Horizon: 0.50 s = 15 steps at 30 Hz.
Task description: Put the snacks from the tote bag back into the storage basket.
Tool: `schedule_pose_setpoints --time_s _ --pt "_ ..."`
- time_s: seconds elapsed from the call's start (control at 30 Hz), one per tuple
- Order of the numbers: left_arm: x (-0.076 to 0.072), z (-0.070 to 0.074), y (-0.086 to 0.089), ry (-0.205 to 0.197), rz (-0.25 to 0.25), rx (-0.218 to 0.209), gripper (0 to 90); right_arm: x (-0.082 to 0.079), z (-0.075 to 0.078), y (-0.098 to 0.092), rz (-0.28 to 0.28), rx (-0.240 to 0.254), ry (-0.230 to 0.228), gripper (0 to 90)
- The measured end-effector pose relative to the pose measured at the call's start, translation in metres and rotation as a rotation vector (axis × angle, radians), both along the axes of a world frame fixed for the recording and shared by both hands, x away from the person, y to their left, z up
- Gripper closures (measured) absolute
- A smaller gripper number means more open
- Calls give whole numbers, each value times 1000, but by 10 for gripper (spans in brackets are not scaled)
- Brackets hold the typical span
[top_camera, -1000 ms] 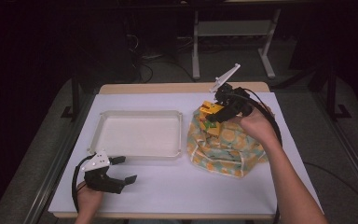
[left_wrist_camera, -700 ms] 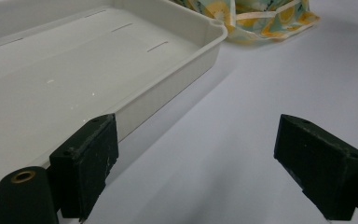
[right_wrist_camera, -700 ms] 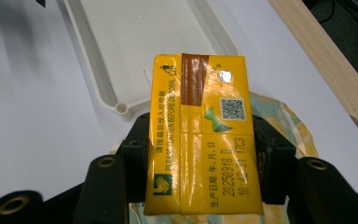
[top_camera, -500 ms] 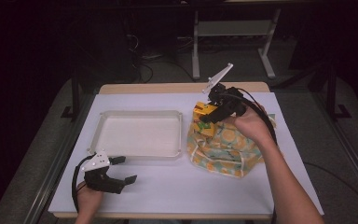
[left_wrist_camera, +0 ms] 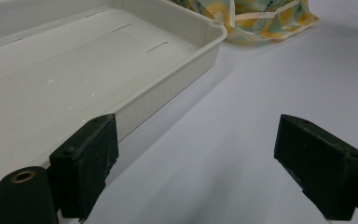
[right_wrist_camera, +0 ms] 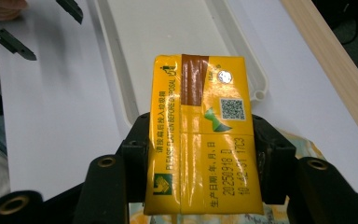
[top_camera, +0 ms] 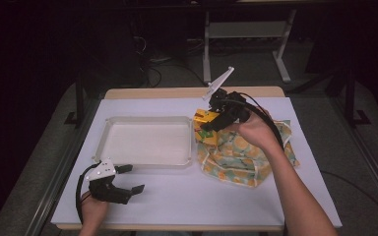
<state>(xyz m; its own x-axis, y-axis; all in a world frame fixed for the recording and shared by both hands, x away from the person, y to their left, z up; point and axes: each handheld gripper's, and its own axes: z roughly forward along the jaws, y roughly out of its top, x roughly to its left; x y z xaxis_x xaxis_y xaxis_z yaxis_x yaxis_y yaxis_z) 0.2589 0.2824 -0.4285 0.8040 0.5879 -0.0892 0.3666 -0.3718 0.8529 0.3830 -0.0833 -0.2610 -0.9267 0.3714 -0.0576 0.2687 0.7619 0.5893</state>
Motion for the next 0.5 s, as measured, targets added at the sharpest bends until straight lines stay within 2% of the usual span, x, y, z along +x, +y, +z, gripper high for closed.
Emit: schedule_pose_setpoints --time_s 0.5 --pt "0 0 1 -3 0 -7 135 2 -3 29 98 8 3 488"
